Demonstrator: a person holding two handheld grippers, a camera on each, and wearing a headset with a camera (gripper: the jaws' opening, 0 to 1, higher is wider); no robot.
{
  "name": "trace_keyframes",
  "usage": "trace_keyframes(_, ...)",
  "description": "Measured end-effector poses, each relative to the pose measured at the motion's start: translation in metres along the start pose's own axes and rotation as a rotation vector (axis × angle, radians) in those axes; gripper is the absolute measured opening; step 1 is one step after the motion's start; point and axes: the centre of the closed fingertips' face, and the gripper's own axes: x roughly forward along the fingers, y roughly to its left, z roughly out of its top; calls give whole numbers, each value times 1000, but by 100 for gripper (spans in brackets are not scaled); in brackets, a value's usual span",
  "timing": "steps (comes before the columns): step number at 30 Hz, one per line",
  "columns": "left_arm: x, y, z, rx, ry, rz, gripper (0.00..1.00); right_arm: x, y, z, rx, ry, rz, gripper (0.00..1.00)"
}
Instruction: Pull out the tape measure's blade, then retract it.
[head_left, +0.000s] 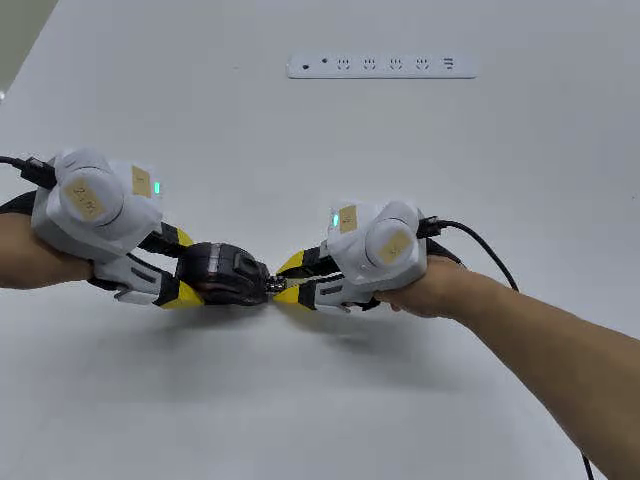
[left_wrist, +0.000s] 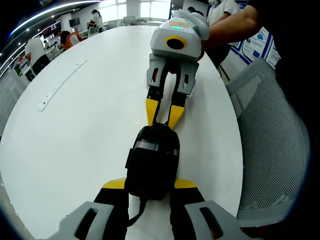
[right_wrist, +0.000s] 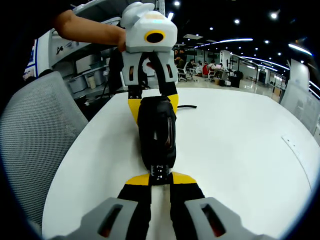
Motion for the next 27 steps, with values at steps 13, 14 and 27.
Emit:
trace_keyframes(13,0,0,0,-3,-5,-2,28,-10,-1,-6,-11,3,12,11)
trace_keyframes(14,0,0,0,-3,-4,-3,28,-10,-1,-7,-11,4,13,11)
trace_keyframes(27,-1,0,0,-3,-4,-4,28,-20,-1,-12,-20,11,24,12)
